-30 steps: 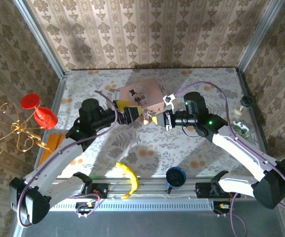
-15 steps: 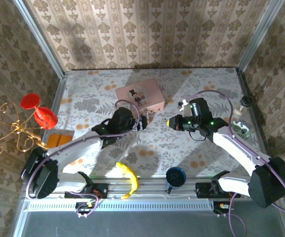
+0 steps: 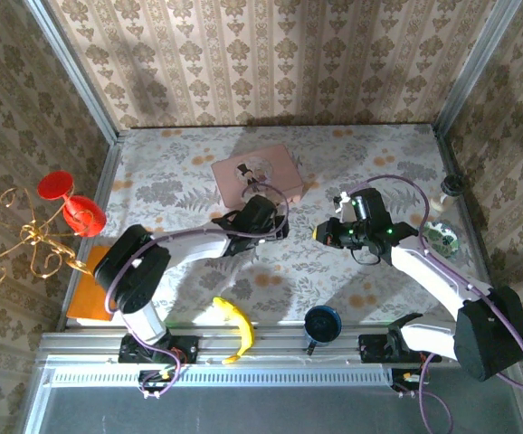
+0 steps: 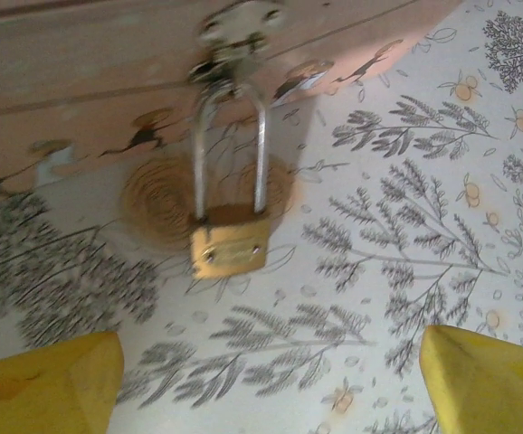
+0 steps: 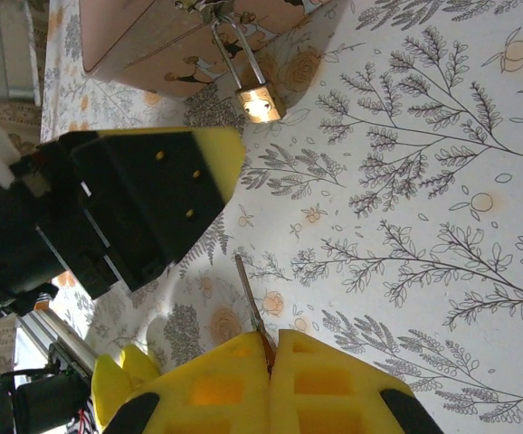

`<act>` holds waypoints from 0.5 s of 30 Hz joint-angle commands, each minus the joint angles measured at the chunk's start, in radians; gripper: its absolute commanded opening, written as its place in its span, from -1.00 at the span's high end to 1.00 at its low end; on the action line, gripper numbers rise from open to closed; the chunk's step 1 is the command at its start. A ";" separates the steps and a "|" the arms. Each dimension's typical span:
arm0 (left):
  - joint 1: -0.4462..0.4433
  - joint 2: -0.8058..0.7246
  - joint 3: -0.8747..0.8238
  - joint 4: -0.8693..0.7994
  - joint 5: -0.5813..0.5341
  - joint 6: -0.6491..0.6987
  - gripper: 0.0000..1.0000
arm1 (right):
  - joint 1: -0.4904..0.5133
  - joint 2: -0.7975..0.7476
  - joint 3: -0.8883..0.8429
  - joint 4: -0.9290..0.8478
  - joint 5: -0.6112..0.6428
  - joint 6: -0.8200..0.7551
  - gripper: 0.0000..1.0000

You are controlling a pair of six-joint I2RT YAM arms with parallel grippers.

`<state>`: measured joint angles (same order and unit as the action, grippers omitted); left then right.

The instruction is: Unlock the padlock with the key

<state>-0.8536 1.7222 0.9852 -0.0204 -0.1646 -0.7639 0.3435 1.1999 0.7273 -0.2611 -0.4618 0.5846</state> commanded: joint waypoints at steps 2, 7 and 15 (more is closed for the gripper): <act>-0.010 0.075 0.107 -0.116 -0.099 -0.015 -0.64 | -0.011 0.004 -0.018 0.023 0.024 0.018 1.00; -0.010 0.148 0.200 -0.251 -0.188 -0.029 -0.52 | -0.018 0.004 -0.032 0.038 0.038 0.027 1.00; -0.010 0.253 0.312 -0.337 -0.222 -0.014 -0.27 | -0.021 0.031 -0.044 0.066 0.046 0.035 1.00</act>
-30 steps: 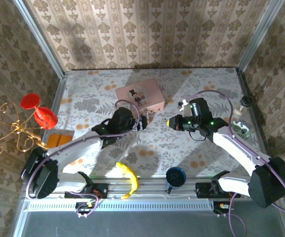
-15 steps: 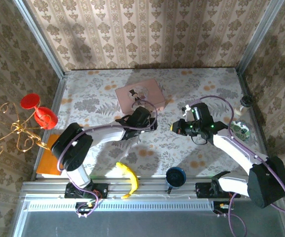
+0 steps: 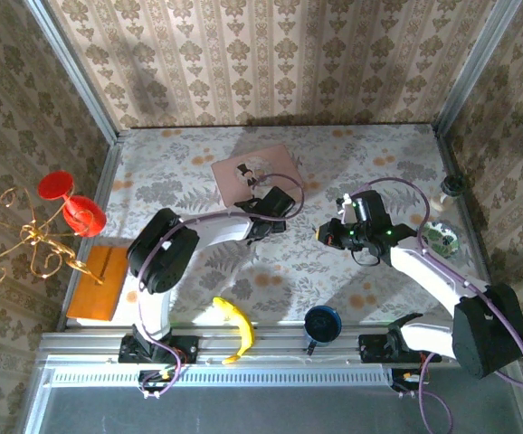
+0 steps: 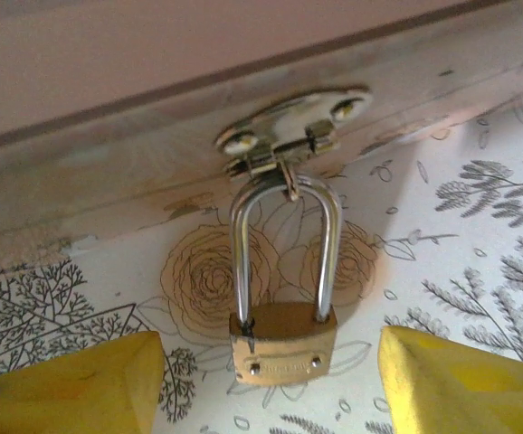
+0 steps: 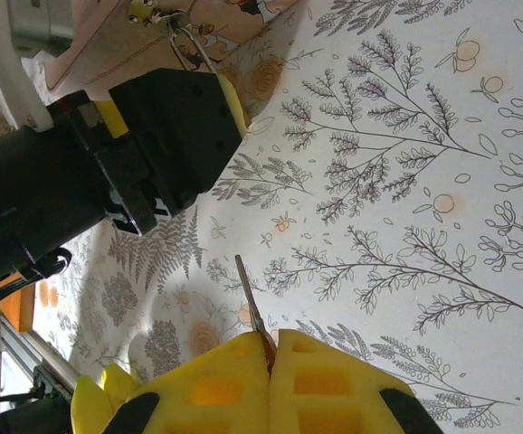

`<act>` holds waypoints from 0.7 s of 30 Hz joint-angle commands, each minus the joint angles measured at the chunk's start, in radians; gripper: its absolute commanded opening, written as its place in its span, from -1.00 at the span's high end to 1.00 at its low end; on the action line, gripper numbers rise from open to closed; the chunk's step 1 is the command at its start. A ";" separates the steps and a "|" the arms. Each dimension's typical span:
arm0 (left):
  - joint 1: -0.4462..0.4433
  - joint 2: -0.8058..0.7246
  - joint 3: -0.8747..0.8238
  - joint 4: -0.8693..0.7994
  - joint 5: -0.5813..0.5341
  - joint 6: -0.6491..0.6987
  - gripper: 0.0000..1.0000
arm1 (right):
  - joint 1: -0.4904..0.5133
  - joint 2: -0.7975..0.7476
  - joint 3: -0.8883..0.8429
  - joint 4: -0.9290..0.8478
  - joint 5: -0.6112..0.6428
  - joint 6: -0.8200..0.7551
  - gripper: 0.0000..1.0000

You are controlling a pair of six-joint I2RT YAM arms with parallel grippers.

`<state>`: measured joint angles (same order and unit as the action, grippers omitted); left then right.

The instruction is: Unlock the padlock with the key

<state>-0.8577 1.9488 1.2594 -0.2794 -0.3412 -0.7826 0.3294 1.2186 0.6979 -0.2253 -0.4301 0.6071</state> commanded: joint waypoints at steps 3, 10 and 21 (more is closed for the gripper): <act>-0.006 0.051 0.066 -0.087 -0.056 0.010 -0.20 | -0.007 0.019 -0.021 0.052 0.006 0.017 1.00; -0.005 0.107 0.125 -0.113 -0.080 0.015 -0.16 | -0.008 0.038 -0.025 0.079 -0.008 0.020 1.00; 0.008 0.132 0.150 -0.121 -0.102 0.017 0.00 | -0.008 0.091 -0.017 0.116 -0.033 0.025 1.00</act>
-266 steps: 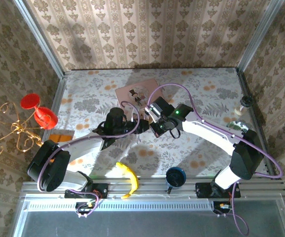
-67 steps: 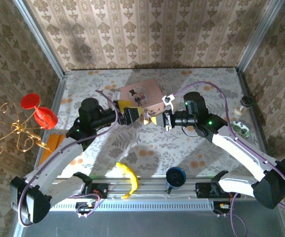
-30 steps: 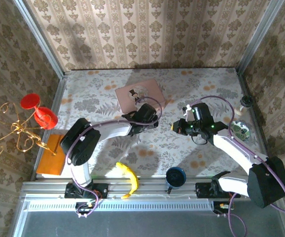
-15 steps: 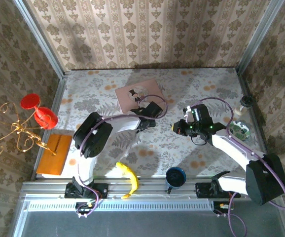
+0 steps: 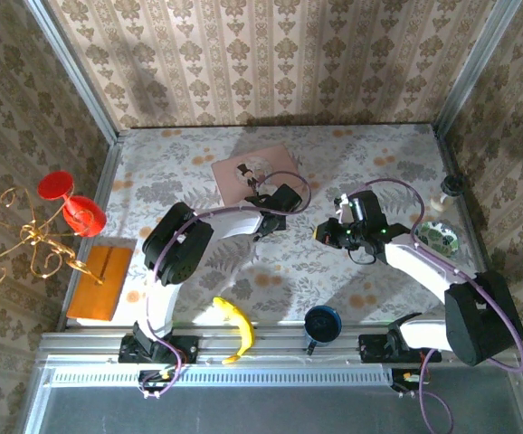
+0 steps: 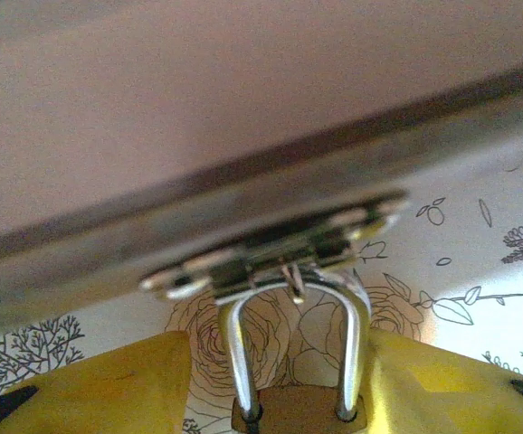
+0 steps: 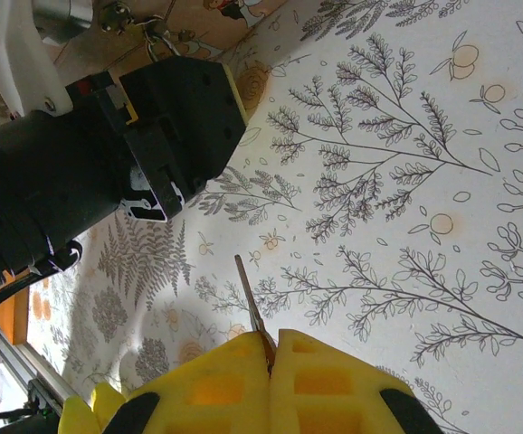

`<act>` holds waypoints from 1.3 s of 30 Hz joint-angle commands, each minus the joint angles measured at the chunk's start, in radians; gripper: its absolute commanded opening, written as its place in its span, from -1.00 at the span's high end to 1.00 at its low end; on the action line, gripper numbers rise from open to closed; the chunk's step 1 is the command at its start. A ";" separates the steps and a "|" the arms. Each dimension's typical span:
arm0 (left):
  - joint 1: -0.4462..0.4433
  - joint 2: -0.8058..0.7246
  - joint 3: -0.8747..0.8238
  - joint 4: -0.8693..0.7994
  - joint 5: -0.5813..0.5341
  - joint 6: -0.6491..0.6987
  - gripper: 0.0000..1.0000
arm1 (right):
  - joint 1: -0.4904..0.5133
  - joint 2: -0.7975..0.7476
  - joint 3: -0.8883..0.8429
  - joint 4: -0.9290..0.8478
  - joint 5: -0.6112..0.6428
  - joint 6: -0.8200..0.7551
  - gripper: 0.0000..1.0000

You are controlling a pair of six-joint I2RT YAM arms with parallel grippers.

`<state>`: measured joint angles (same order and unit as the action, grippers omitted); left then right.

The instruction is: Unlock the padlock with the key

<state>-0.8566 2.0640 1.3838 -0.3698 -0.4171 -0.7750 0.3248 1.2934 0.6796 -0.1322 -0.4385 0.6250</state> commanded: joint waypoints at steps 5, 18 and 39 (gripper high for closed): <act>0.010 0.027 0.023 -0.022 -0.013 0.003 0.00 | -0.002 0.035 0.003 0.042 -0.033 0.015 1.00; 0.018 0.059 0.051 -0.008 -0.027 0.016 0.03 | -0.003 0.058 0.015 0.050 -0.048 0.015 1.00; 0.024 0.056 0.028 0.000 0.024 -0.016 0.29 | -0.003 0.067 0.025 0.046 -0.055 0.015 1.00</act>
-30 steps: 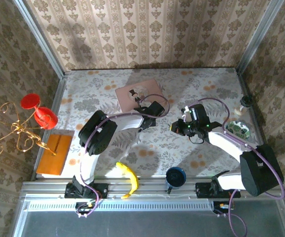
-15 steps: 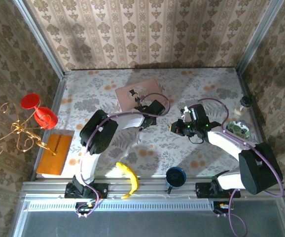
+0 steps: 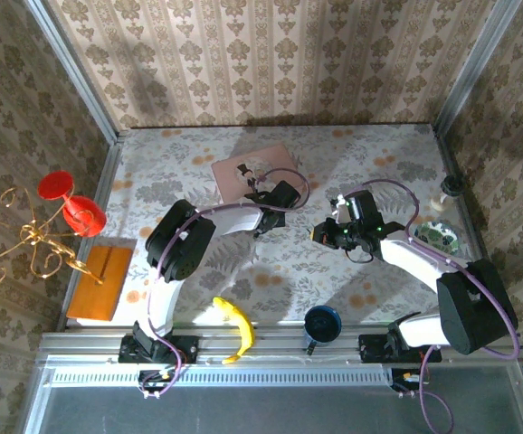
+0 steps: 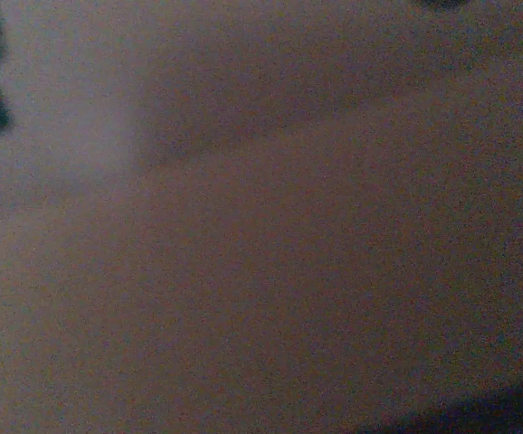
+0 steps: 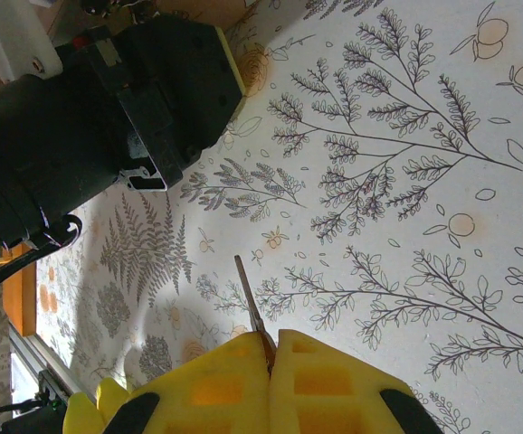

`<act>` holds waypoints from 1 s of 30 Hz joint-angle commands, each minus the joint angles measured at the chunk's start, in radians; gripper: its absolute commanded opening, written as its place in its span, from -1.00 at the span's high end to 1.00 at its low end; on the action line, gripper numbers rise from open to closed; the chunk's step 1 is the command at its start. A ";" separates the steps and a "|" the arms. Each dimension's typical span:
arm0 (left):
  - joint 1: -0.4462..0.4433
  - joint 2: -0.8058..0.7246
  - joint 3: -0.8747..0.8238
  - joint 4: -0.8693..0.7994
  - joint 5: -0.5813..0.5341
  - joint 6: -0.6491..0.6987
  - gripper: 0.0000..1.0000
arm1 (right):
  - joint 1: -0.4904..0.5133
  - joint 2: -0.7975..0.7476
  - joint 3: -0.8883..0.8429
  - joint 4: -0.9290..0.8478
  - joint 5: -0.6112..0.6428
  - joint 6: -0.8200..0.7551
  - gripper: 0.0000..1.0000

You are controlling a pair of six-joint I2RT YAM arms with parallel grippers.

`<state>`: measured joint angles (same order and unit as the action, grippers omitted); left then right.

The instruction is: Unlock the padlock with the key

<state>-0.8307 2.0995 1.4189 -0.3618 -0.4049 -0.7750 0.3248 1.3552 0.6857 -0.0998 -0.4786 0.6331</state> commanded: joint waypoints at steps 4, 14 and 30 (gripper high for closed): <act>-0.004 0.018 -0.011 -0.005 0.023 -0.022 0.41 | -0.003 0.004 0.013 0.016 -0.014 0.007 1.00; -0.007 -0.022 -0.033 0.029 0.121 -0.087 0.52 | -0.002 0.010 -0.013 0.023 0.017 0.010 1.00; -0.002 -0.111 -0.036 0.153 0.388 -0.288 0.80 | 0.007 0.074 -0.187 0.388 -0.021 -0.087 1.00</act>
<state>-0.8196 2.0575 1.3869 -0.2539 -0.1062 -1.0100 0.3260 1.4204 0.5125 0.1715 -0.4690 0.5980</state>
